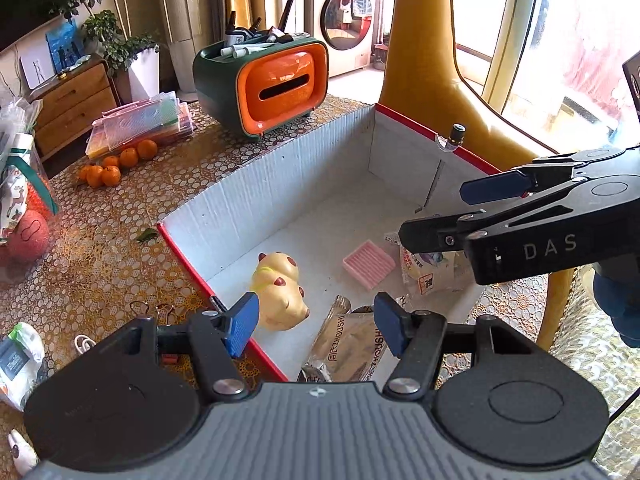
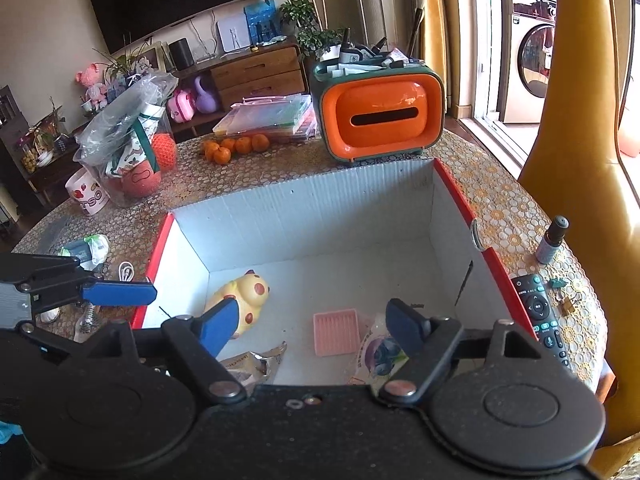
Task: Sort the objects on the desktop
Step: 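Withdraw both grippers from the shoebox back toward the remaining table items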
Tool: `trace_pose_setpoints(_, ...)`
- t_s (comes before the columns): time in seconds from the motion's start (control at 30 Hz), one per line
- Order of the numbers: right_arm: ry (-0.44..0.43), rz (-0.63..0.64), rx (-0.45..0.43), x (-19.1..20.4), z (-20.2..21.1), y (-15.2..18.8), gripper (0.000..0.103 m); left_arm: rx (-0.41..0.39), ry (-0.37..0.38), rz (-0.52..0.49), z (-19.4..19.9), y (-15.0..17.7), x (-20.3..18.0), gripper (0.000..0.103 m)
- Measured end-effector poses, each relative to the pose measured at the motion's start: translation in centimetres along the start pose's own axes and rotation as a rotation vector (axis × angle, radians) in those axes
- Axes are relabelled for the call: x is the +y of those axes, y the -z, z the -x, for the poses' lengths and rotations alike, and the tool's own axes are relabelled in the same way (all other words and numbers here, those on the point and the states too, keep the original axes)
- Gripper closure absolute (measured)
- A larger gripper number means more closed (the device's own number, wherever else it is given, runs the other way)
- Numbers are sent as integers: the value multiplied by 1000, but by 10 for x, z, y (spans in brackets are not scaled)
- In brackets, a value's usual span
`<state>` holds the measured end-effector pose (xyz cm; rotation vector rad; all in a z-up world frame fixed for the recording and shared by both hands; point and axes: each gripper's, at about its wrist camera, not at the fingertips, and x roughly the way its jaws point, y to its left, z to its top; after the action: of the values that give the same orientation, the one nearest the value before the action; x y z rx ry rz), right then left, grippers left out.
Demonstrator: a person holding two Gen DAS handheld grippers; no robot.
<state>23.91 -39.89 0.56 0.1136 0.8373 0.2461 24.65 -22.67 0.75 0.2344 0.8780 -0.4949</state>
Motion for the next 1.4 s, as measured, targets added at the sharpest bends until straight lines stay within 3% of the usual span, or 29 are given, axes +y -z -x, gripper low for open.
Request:
trace_pose_setpoints(0.6,-100,41,-102,49,55,21,9,-89,-18,105,79,56,37,40)
trace_pose_setpoints(0.7,-119,46,-118,62,62,25,8,-112,-27,124,93,68,44,33)
trace_pose_setpoints(0.93,-157,71,-131,93,72,34,6,-119,-26,183,115,98,62,32)
trace_pose_setpoints(1.03,-175,80,-130,106,73,38,3,-114,-22,215,120,112,72,27)
trace_pose_setpoints(1.4,-214,102,-127,150,66,55,1,-123,-69,274,141,157,101,21)
